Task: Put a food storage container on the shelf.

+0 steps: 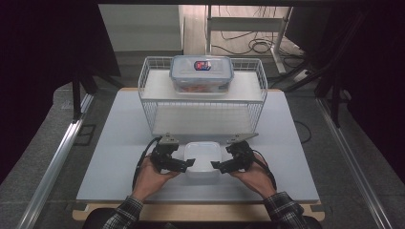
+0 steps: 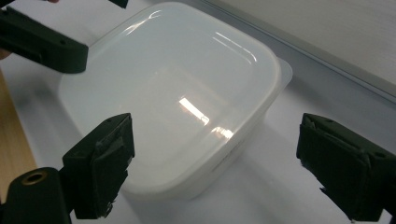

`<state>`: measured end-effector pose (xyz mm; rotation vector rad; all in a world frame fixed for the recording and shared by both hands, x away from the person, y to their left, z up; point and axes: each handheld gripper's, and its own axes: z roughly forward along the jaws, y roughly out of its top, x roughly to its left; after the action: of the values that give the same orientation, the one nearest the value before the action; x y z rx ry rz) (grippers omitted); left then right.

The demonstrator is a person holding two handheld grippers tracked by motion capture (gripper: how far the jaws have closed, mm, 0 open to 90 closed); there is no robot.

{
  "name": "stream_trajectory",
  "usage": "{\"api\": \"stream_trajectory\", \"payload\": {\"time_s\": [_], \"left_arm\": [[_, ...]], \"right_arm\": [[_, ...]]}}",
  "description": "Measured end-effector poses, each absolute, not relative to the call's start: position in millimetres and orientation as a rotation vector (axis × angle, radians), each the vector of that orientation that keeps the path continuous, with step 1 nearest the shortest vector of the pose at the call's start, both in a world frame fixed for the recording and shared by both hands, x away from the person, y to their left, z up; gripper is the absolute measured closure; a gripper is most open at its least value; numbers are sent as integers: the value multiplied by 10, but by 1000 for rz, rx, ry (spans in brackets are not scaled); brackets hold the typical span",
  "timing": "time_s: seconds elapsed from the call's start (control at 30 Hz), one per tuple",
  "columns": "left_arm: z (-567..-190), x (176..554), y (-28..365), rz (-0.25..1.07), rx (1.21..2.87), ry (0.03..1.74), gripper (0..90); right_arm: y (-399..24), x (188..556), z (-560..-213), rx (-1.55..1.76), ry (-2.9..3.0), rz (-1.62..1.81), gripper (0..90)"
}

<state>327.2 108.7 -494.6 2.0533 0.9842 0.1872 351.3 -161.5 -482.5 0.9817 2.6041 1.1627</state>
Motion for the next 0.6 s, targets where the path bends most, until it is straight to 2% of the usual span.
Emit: {"api": "stream_trajectory", "payload": {"time_s": [0.03, 0.13, 0.3, 0.47, 0.53, 0.57, 0.6], "left_arm": [[-4980, 3297, 1069, 162, 2063, 986, 73], [-5026, 3316, 1067, 91, 2031, 990, 76], [-5047, 3308, 1066, 11, 2016, 964, 134], [-5050, 3268, 1086, -36, 2041, 946, 138], [-5033, 3240, 1117, -55, 2042, 957, 183], [-5021, 3223, 1143, -60, 2035, 960, 270], [-5013, 3210, 1161, -55, 2028, 959, 270]], "right_arm": [[-1590, 3555, -4833, 998, 2623, 1172, 127], [-1573, 3591, -4841, 1022, 2650, 1175, 131], [-1580, 3632, -4857, 1085, 2710, 1212, 208], [-1602, 3571, -4859, 1111, 2749, 1214, 224], [-1613, 3530, -4835, 1106, 2754, 1191, 261], [-1637, 3485, -4793, 1081, 2745, 1172, 334], [-1637, 3485, -4793, 1081, 2745, 1172, 334]]}}
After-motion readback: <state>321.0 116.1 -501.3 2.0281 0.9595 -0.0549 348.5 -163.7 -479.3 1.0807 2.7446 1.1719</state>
